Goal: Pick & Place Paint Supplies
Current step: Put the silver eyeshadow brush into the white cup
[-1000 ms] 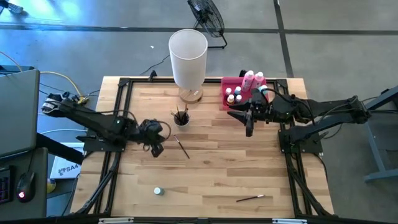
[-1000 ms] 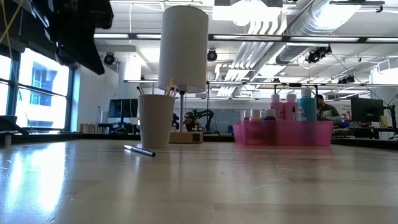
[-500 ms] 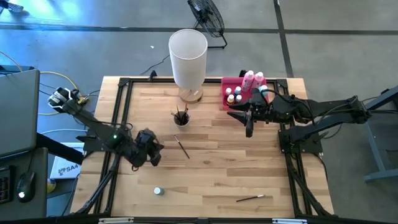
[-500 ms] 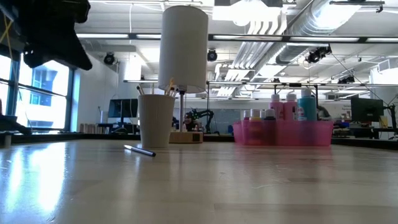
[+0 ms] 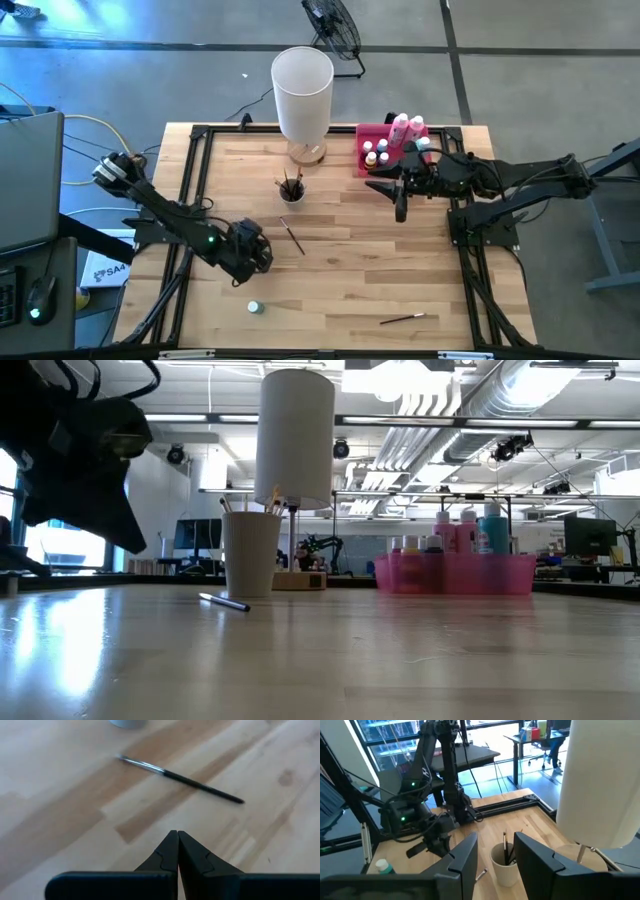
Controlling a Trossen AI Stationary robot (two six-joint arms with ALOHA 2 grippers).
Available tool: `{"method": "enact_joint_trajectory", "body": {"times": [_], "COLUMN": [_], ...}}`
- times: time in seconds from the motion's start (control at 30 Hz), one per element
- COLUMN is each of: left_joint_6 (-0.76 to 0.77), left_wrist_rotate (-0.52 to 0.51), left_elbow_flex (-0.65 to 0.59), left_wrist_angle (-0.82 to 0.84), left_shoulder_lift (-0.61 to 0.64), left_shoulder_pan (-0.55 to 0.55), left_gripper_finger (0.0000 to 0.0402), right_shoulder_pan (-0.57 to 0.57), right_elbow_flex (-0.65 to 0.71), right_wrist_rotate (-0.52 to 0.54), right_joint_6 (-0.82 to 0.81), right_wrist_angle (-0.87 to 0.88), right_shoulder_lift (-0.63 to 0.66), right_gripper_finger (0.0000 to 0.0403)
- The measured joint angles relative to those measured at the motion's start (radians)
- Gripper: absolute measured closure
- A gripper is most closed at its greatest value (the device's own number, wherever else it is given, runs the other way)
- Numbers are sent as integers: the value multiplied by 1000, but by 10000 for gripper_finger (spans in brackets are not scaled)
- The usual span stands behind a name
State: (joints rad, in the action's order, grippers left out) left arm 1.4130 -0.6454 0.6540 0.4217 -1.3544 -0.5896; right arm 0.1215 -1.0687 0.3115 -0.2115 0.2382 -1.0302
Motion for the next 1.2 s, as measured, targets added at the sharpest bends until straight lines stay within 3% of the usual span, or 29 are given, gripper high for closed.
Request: {"method": "enact_joint_trajectory", "body": {"times": [0.3, 0.4, 0.57, 0.97, 1.2], "left_joint_6": [-105, -107, -100, -201, -239], "left_wrist_rotate": [55, 116, 121, 239, 238], "left_elbow_flex": [1, 0, 1, 4, 4], "left_wrist_angle": [-213, -233, -286, -416, -433], "left_shoulder_lift": [-90, -114, -181, -268, -285], "left_shoulder_pan": [0, 0, 3, 114, 176], "left_gripper_finger": [401, 401, 401, 401, 401], "right_shoulder_pan": [1, 1, 1, 1, 1], "right_elbow_flex": [0, 0, 0, 0, 0], "right_wrist_rotate": [-46, -82, -78, -77, -77], "right_joint_6": [-8, -29, -31, -31, -31], "right_wrist_angle": [21, 24, 28, 21, 20], "right_shoulder_lift": [-4, -4, -4, -4, -4], "right_gripper_finger": [282, 282, 282, 282, 282]}}
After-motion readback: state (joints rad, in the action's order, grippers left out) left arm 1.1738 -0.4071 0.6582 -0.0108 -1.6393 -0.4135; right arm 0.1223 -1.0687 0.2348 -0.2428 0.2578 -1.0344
